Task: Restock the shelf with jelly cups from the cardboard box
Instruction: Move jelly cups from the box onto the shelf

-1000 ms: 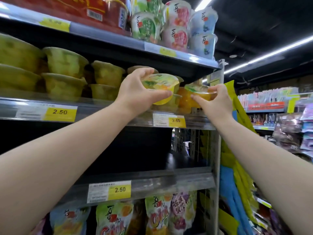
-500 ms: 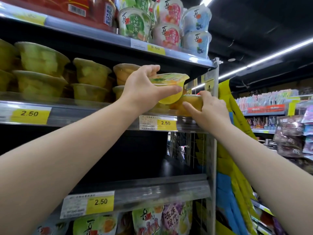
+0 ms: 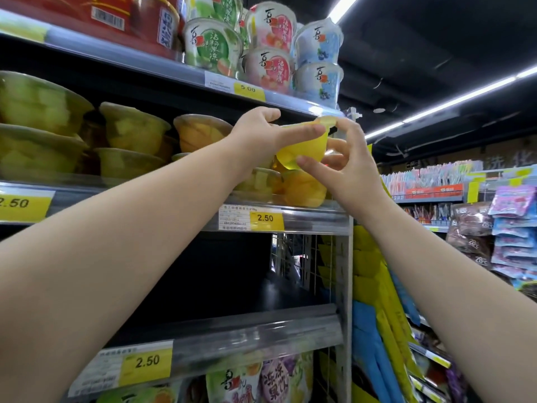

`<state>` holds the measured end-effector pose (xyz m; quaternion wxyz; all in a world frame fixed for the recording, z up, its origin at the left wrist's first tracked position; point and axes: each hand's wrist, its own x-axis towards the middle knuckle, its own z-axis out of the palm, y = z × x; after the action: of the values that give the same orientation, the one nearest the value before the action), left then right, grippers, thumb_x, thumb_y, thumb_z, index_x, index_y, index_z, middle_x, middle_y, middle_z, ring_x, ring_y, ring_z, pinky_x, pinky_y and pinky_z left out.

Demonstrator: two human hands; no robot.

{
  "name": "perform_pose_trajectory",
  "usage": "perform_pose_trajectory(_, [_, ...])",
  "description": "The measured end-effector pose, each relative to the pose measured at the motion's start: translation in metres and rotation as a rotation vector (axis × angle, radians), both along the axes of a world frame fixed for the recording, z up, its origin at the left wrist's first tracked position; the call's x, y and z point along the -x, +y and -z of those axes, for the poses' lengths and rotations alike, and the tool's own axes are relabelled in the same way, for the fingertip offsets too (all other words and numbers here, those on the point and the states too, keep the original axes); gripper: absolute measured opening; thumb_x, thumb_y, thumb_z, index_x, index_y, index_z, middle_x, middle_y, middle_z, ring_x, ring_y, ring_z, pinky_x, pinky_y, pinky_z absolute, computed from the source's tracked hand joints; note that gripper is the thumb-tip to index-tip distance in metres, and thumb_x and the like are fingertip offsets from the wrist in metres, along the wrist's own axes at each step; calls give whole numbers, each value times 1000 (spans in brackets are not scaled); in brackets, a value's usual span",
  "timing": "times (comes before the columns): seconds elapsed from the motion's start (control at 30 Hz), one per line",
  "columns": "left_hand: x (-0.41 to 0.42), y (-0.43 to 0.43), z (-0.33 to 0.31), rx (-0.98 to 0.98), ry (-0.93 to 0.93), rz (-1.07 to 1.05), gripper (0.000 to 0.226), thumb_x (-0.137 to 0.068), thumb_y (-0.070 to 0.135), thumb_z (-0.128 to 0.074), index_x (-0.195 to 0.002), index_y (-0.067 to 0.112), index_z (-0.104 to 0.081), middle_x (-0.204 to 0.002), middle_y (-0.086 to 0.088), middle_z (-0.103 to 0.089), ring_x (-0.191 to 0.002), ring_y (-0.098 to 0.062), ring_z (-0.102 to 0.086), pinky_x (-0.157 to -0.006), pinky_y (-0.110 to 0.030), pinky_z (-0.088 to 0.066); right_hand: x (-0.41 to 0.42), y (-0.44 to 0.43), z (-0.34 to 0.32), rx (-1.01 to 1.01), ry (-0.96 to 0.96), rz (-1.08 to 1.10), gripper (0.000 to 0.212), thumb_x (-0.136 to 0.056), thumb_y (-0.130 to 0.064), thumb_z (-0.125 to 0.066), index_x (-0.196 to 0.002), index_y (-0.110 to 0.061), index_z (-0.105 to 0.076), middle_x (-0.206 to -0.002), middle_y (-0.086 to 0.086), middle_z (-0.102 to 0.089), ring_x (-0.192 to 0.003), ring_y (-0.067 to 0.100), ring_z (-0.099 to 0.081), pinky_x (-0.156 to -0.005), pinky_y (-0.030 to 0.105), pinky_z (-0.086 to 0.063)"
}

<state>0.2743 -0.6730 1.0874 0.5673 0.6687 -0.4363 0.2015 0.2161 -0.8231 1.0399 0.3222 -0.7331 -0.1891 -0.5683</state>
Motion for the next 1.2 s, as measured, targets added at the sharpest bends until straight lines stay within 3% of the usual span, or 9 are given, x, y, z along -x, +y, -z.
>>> perform_pose_trajectory(0.07, [-3, 0, -2, 1, 52, 88, 117, -57, 51, -87, -150, 17, -25, -148, -8, -38, -128, -21, -47, -105, -39, -43, -2, -5, 0, -43, -15, 30, 65, -78, -32, -78, -130, -28, -39, -110, -7, -60, -92, 10, -66, -76, 27, -58])
perform_pose_trajectory(0.13, [-8, -3, 0, 22, 52, 108, 100, -70, 39, -82, -150, 16, -26, -150, -8, -35, -128, -20, -46, -104, -37, -44, -5, -12, -1, -97, -27, 100, 64, -79, -33, -77, -129, -27, -37, -105, -13, -56, -90, 6, -63, -71, 20, -54])
perform_pose_trajectory(0.3, [-21, -10, 37, -155, -334, -224, 48, -94, 6, -49, -141, 16, -45, -138, -1, -51, -126, -14, -48, -101, -21, -36, -16, -24, -11, -139, 33, 256, 63, -82, -36, -73, -131, -25, -35, -95, -18, -48, -93, 13, -58, -79, 32, -52])
perform_pose_trajectory(0.47, [-27, -12, 47, -254, -496, -325, 46, -96, 6, -38, -139, 18, -48, -140, -1, -51, -130, -14, -43, -104, -21, -30, -34, -26, -20, -119, 181, 359, 70, -85, -42, -68, -140, -24, -28, -126, 4, -51, -110, 24, -52, -94, 43, -47])
perform_pose_trajectory(0.57, [-28, -11, 49, -280, -510, -323, 43, -97, 8, -38, -137, 20, -52, -138, -1, -53, -127, -14, -45, -102, -21, -33, -39, -21, -23, -134, 246, 361, 69, -88, -41, -64, -142, -24, -24, -120, 3, -49, -108, 25, -52, -94, 45, -48])
perform_pose_trajectory(0.67, [-28, -11, 51, -272, -529, -331, 41, -98, 10, -40, -135, 20, -53, -136, 1, -54, -125, -12, -47, -98, -18, -33, -41, -19, -20, -138, 224, 350, 66, -89, -37, -61, -142, -24, -24, -116, 3, -49, -102, 23, -52, -89, 41, -49])
perform_pose_trajectory(0.8, [-29, -10, 52, -287, -553, -337, 43, -97, 10, -40, -137, 19, -51, -138, 0, -52, -127, -13, -45, -99, -18, -31, -38, -24, -9, -115, 186, 327, 71, -90, -40, -58, -148, -28, -19, -139, 4, -45, -116, 19, -47, -98, 42, -46])
perform_pose_trajectory(0.97, [-28, -16, 53, -356, -644, -419, 44, -97, 12, -41, -140, 17, -48, -144, -1, -47, -132, -13, -41, -105, -22, -31, -32, -26, 29, 191, -32, 560, 54, -96, -34, -51, -144, -13, -38, -144, 6, -45, -134, 20, -38, -111, 37, -33])
perform_pose_trajectory(1.2, [-31, -24, 49, -433, -651, -442, 45, -97, 15, -41, -142, 19, -45, -145, 0, -46, -134, -14, -40, -108, -27, -32, -40, -33, 40, 225, 61, 623, 53, -101, -32, -39, -150, -15, -27, -155, 3, -30, -143, 17, -24, -113, 29, -20])
